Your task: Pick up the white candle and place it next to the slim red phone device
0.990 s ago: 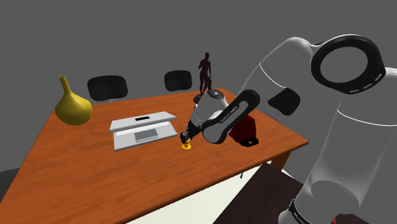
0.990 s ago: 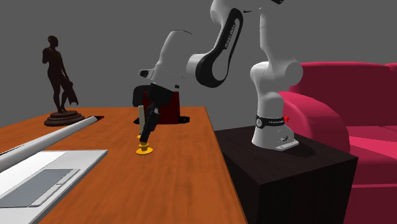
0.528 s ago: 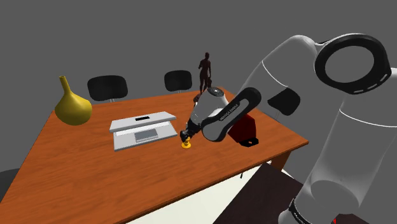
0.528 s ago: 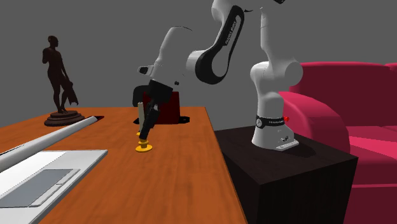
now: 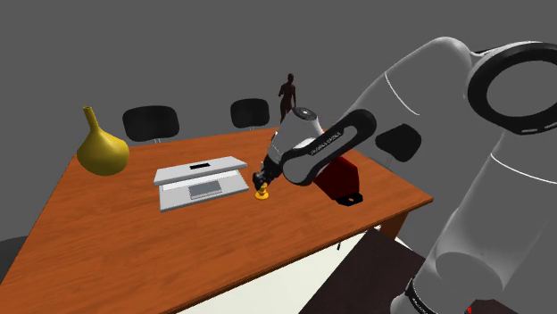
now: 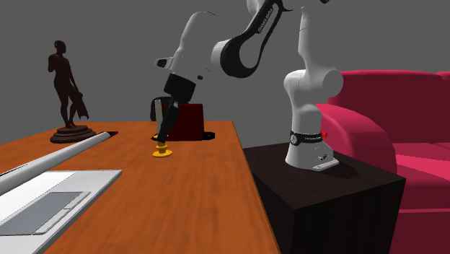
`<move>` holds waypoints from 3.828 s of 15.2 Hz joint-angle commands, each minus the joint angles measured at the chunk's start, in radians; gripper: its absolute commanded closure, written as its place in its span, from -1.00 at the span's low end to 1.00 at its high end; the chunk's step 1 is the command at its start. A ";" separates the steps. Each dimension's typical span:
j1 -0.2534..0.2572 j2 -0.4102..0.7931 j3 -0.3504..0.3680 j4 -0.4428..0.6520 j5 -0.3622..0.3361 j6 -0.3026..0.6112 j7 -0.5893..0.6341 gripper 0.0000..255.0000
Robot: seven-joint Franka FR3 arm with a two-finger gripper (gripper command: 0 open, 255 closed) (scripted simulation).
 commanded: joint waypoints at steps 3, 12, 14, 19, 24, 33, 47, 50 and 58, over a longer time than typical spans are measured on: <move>0.001 -0.043 0.000 0.014 0.025 -0.056 -0.020 1.00; 0.006 -0.125 -0.004 0.061 0.054 -0.185 -0.042 1.00; 0.007 -0.141 -0.006 0.074 0.058 -0.213 -0.045 1.00; 0.009 -0.176 -0.009 0.110 0.065 -0.284 -0.051 1.00; 0.010 -0.205 -0.012 0.151 0.070 -0.354 -0.054 1.00; 0.004 -0.238 -0.035 0.224 0.083 -0.461 -0.088 1.00; -0.090 -0.141 -0.278 0.337 0.215 -0.510 -0.506 1.00; -0.114 -0.097 -0.323 0.392 0.250 -0.534 -0.592 1.00; -0.195 0.062 -0.420 0.592 0.358 -0.625 -0.806 1.00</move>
